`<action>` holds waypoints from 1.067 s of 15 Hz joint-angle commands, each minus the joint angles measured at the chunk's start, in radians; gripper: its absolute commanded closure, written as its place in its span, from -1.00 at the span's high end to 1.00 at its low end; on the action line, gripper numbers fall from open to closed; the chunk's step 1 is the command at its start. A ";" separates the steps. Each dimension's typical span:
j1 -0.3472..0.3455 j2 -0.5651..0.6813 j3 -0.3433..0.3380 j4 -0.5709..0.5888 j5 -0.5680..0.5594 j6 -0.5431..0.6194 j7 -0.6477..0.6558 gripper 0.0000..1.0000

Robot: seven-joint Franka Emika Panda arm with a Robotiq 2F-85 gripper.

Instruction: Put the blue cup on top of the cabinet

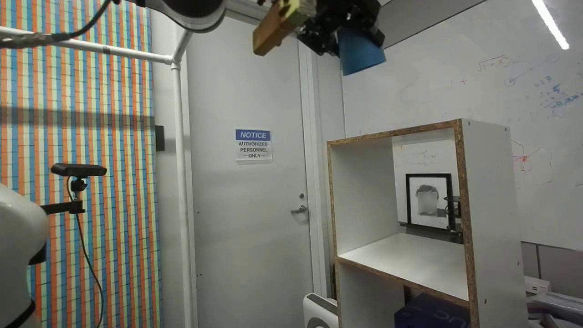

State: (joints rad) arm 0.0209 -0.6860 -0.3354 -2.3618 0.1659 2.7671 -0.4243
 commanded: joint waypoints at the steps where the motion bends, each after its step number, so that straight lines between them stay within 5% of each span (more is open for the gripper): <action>1: 0.157 0.239 -0.114 0.196 0.060 0.019 -0.008 0.02; 6: 0.301 0.462 -0.252 0.403 0.202 -0.056 -0.050 0.02; 7: 0.316 0.496 -0.273 0.437 0.225 -0.086 -0.053 0.31; 8: 0.328 0.524 -0.294 0.466 0.254 -0.122 -0.058 0.88; 10: 0.329 0.580 -0.318 0.510 0.283 -0.188 -0.064 1.00; 14: 0.313 0.637 -0.335 0.559 0.298 -0.286 -0.055 1.00; 15: 0.167 0.637 -0.195 0.551 0.294 -0.305 -0.046 0.99; 16: 0.141 0.627 -0.167 0.540 0.269 -0.304 -0.038 1.00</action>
State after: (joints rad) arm 0.3046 -0.0743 -0.6329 -1.8560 0.4375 2.5090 -0.4670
